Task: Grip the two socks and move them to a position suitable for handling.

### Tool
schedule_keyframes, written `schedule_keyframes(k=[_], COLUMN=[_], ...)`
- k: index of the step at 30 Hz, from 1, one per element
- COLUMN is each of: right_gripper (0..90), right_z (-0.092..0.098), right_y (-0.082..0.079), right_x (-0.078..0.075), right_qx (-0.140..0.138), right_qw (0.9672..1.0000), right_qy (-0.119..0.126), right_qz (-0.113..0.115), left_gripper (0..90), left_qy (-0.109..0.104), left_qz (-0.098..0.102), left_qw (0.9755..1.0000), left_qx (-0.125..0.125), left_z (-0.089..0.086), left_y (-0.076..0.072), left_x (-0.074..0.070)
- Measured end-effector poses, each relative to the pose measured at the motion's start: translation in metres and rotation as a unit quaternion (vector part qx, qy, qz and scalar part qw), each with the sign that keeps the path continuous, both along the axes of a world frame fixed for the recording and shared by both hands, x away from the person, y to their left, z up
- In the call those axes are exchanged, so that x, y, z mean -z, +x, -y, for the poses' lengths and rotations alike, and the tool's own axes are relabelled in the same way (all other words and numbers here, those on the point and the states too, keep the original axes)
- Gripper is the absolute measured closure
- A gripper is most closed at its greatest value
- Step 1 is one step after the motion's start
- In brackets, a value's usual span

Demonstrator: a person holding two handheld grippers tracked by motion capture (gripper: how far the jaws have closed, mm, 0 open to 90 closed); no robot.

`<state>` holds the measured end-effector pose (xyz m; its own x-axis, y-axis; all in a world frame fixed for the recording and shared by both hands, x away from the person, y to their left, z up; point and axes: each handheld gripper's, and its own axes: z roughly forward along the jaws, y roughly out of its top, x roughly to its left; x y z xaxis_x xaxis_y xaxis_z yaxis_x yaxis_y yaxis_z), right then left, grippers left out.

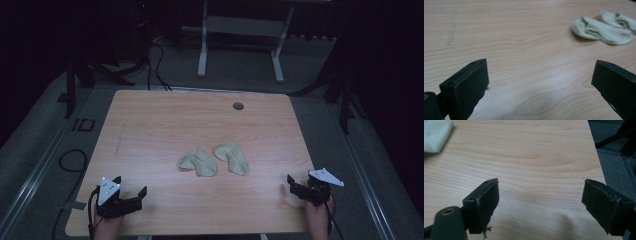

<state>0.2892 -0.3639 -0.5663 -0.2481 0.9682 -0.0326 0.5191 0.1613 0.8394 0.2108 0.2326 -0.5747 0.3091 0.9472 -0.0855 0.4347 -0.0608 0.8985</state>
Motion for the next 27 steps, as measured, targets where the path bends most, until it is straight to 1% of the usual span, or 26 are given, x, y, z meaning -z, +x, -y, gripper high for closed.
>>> schedule_keyframes(k=[3,5,6,7,9,10,11,12,14,15,16,18,19,21,22,24,26,27], right_gripper=[13.7,13.6,13.6,13.6,13.7,13.7,13.6,13.7,13.9,13.9,13.9,13.9,13.9,13.6,12.8,12.4,12.3,12.3], right_z=[0.001,0.001,0.001,0.001,0.001,0.001,0.001,0.002,0.001,0.0,-0.002,-0.005,-0.007,-0.013,-0.016,-0.023,-0.029,-0.033], right_y=[0.0,0.0,0.0,0.001,0.002,0.002,0.003,0.004,0.005,0.006,0.007,0.009,0.011,0.015,0.016,0.019,0.022,0.023], right_x=[-0.001,-0.002,-0.002,-0.003,-0.005,-0.005,-0.005,-0.006,-0.008,-0.009,-0.01,-0.011,-0.011,-0.012,-0.013,-0.015,-0.017,-0.019], right_qx=[-0.001,-0.001,0.0,-0.001,-0.005,-0.005,-0.005,-0.009,-0.012,-0.014,-0.018,-0.036,-0.048,-0.059,-0.064,-0.076,-0.084,-0.09], right_qw=[1.0,1.0,1.0,0.9999,0.9998,0.9998,0.9998,0.9995,0.9993,0.9993,0.999,0.9981,0.9969,0.9955,0.9948,0.9933,0.9925,0.9916], right_qy=[0.004,0.006,0.007,0.006,-0.001,-0.001,-0.001,0.011,0.015,0.015,0.018,0.024,0.03,0.033,0.036,0.042,0.042,0.047], right_qz=[-0.002,-0.005,-0.006,-0.009,-0.018,-0.018,-0.022,-0.029,-0.031,-0.032,-0.037,-0.045,-0.056,-0.067,-0.07,-0.077,-0.078,-0.08], left_gripper=[1.0,1.0,1.1,1.1,1.1,1.1,1.1,1.1,1.1,1.1,1.1,1.1,1.1,1.1,1.1,1.1,1.1,1.0], left_qy=[0.002,0.003,0.009,0.015,0.018,0.018,0.014,0.012,0.016,0.007,0.003,0.006,0.003,-0.01,-0.012,-0.012,-0.003,-0.004], left_qz=[0.001,0.0,0.0,0.004,0.01,0.01,0.009,0.013,0.006,-0.008,-0.017,-0.028,-0.034,-0.038,-0.043,-0.044,-0.042,-0.043], left_qw=[1.0,0.9998,0.9996,0.9993,0.9988,0.9988,0.9986,0.9986,0.9988,0.9987,0.9985,0.9986,0.9984,0.998,0.9975,0.9967,0.9966,0.996], left_qx=[0.007,0.021,0.027,0.034,0.044,0.044,0.051,0.05,0.046,0.049,0.051,0.044,0.044,0.049,0.055,0.068,0.071,0.078], left_z=[0.003,0.005,0.006,0.007,0.009,0.009,0.011,0.011,0.012,0.012,0.012,0.013,0.013,0.014,0.015,0.017,0.021,0.022], left_y=[0.0,0.0,0.0,0.0,-0.001,-0.001,0.0,-0.001,0.0,0.001,0.002,0.003,0.003,0.004,0.004,0.004,0.003,0.003], left_x=[0.0,-0.002,-0.002,-0.002,-0.002,-0.002,-0.002,-0.002,-0.003,-0.004,-0.004,-0.004,-0.004,-0.004,-0.004,-0.004,-0.004,-0.004])
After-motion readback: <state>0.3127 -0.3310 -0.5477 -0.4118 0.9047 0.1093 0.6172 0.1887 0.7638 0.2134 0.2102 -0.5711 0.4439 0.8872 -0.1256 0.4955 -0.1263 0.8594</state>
